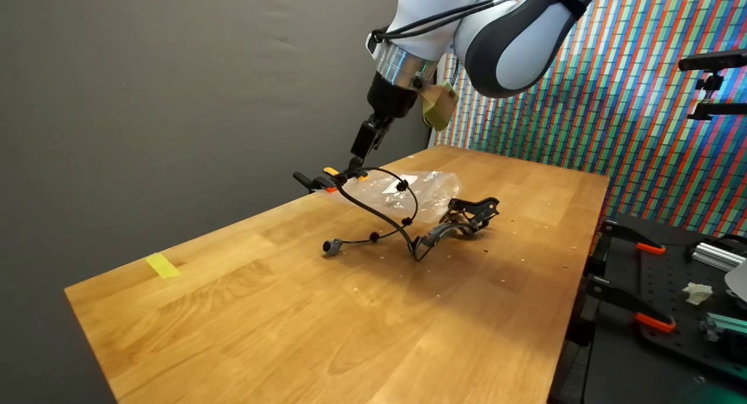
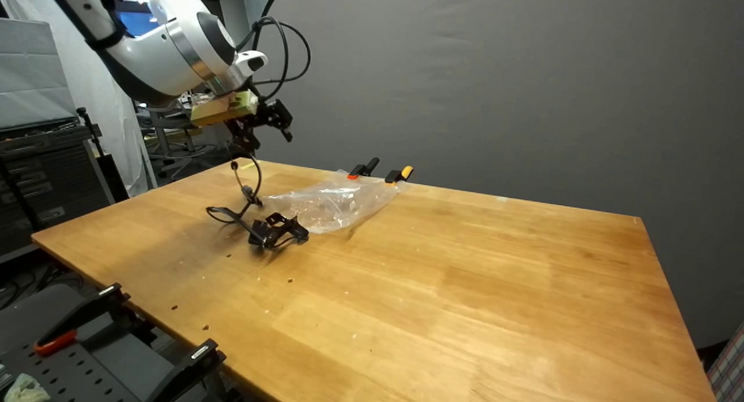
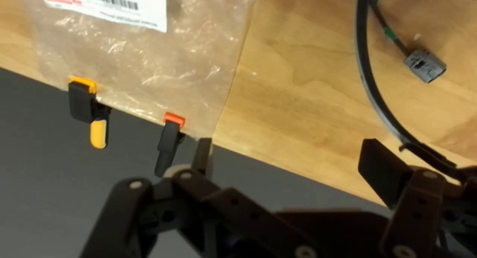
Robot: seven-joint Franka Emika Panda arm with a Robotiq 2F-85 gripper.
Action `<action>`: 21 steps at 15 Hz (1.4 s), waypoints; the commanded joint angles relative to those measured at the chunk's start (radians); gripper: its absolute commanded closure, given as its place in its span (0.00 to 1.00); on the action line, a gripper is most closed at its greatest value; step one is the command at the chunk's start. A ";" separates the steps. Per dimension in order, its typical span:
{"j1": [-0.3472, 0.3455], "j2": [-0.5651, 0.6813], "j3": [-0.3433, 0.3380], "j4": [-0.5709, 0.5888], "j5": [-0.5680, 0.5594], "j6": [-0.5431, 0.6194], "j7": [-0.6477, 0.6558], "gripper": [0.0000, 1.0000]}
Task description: Take the black object out of the plastic and put it on the table
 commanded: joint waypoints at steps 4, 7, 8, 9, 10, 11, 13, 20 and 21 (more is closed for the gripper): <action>0.055 -0.109 -0.136 0.044 -0.114 -0.031 0.092 0.00; 0.054 -0.148 -0.163 0.054 -0.149 -0.047 0.104 0.00; 0.051 -0.164 -0.162 0.048 -0.151 -0.058 0.099 0.00; 0.047 -0.177 -0.157 0.042 -0.140 -0.078 0.087 0.00; 0.048 -0.198 -0.151 0.037 -0.131 -0.130 0.074 0.00; 0.049 -0.212 -0.146 0.034 -0.128 -0.173 0.068 0.00; 0.049 -0.244 -0.125 0.033 -0.081 -0.307 0.036 0.00; -0.201 -0.305 0.174 0.171 -0.007 -0.794 0.042 0.00; -0.219 -0.308 0.192 0.195 -0.046 -0.865 0.056 0.00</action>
